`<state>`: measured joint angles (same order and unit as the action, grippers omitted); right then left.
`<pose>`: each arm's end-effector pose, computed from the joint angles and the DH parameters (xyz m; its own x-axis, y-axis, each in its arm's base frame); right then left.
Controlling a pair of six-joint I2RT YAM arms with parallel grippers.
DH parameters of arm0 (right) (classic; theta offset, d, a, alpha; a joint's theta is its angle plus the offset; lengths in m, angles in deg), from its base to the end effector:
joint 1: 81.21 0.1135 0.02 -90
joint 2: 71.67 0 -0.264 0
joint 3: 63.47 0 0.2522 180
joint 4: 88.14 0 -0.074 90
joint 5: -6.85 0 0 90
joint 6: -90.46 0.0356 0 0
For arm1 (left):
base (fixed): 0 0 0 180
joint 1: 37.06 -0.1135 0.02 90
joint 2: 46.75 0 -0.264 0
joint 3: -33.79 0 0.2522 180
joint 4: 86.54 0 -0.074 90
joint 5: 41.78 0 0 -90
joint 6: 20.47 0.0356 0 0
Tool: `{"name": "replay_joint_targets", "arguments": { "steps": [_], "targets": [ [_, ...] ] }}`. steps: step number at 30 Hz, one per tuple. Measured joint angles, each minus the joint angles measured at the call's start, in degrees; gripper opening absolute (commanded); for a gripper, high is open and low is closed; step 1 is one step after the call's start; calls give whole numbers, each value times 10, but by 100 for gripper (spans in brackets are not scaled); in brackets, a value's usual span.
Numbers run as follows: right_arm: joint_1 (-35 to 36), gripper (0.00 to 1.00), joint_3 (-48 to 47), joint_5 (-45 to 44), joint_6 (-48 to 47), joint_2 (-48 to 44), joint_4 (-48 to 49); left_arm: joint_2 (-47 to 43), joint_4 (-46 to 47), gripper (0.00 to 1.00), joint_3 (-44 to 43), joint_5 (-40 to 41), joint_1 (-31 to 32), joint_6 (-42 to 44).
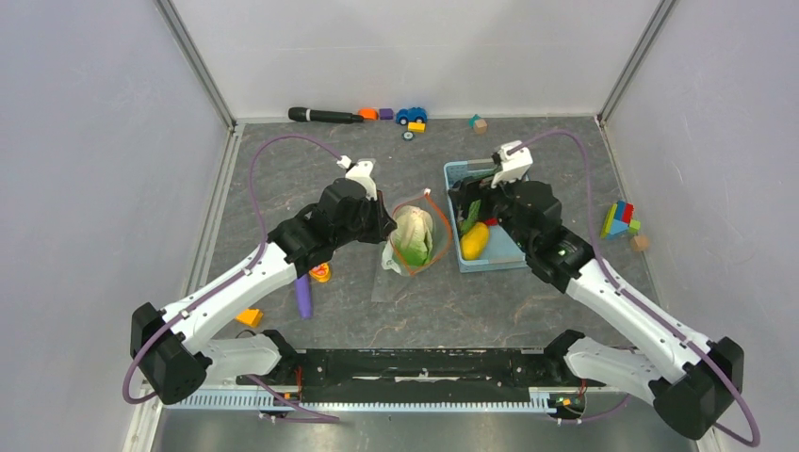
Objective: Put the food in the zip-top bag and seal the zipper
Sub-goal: Pick up the fake fruit from the bin.
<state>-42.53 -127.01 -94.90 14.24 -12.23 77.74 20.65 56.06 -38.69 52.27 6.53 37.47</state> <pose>0.1954 0.1472 0.3399 -0.2404 0.1063 -0.9648 -0.4099 0.8899 0.2001 0.1917 -0.1790 0.3210 -0.6703 -0.0929 -0.7362 0.3407 0.8429 -0.4166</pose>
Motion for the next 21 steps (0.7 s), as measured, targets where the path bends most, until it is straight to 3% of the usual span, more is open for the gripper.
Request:
{"name": "replay_joint_targets", "arguments": {
  "steps": [10,21],
  "targets": [
    [-137,98,36,28,-16,3,-99,-15,2,2,11,3,0,0],
    [-167,98,61,58,17,81,-138,-23,2,2,22,-6,0,0]
  ]
}}
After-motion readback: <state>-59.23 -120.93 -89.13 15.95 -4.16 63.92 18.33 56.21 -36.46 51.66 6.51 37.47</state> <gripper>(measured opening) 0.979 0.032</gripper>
